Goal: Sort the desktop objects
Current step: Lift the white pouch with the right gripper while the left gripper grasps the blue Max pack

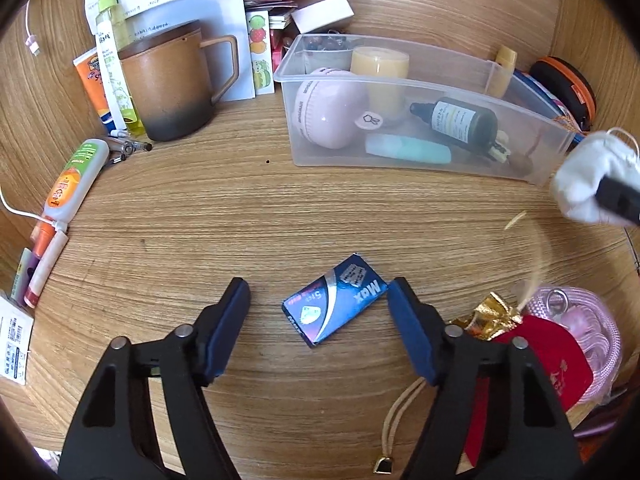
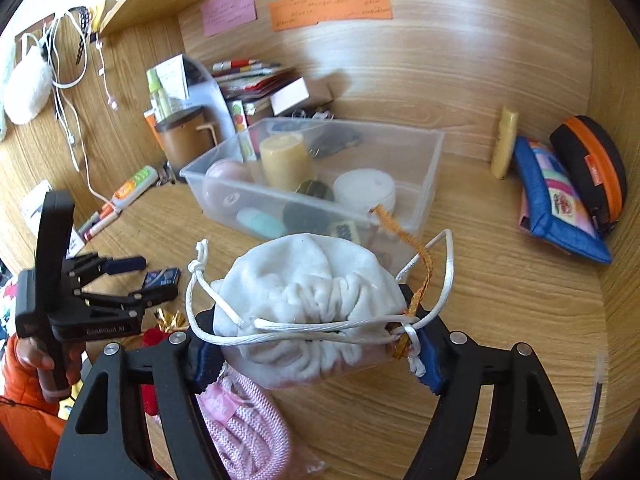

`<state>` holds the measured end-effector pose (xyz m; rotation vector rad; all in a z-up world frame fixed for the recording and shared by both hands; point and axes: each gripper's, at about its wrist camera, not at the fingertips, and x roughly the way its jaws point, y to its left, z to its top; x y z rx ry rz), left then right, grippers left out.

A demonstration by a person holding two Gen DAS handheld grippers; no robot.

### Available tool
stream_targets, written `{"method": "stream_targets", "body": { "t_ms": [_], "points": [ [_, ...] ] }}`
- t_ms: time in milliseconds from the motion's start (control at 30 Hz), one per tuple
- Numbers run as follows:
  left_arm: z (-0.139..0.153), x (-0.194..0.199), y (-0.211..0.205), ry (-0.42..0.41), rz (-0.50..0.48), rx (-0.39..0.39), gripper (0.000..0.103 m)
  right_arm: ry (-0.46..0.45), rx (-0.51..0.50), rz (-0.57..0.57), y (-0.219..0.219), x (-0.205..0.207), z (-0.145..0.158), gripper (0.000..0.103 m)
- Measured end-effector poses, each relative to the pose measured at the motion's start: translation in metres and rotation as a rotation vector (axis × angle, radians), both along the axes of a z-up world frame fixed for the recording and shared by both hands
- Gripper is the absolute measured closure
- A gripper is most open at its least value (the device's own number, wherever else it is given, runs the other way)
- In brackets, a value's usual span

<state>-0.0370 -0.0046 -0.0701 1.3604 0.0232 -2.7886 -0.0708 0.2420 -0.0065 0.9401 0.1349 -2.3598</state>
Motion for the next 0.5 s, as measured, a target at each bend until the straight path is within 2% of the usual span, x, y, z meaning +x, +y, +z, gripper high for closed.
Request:
{"method": "stream_targets", "body": {
  "t_ms": [200,367,500],
  "points": [
    [0.001,0.003,0.001,0.012,0.009,-0.003,0.05,0.042,-0.033,-0.001,0.002,-0.006,0.015,0.031],
    [0.002,0.006,0.0,0.024,0.016,0.0,0.051,0.064,-0.046,0.005,0.001,-0.011,0.023,0.031],
    [0.003,0.009,-0.002,0.035,0.008,0.04,0.051,0.068,-0.055,0.007,-0.001,-0.014,0.027,0.031]
  ]
}}
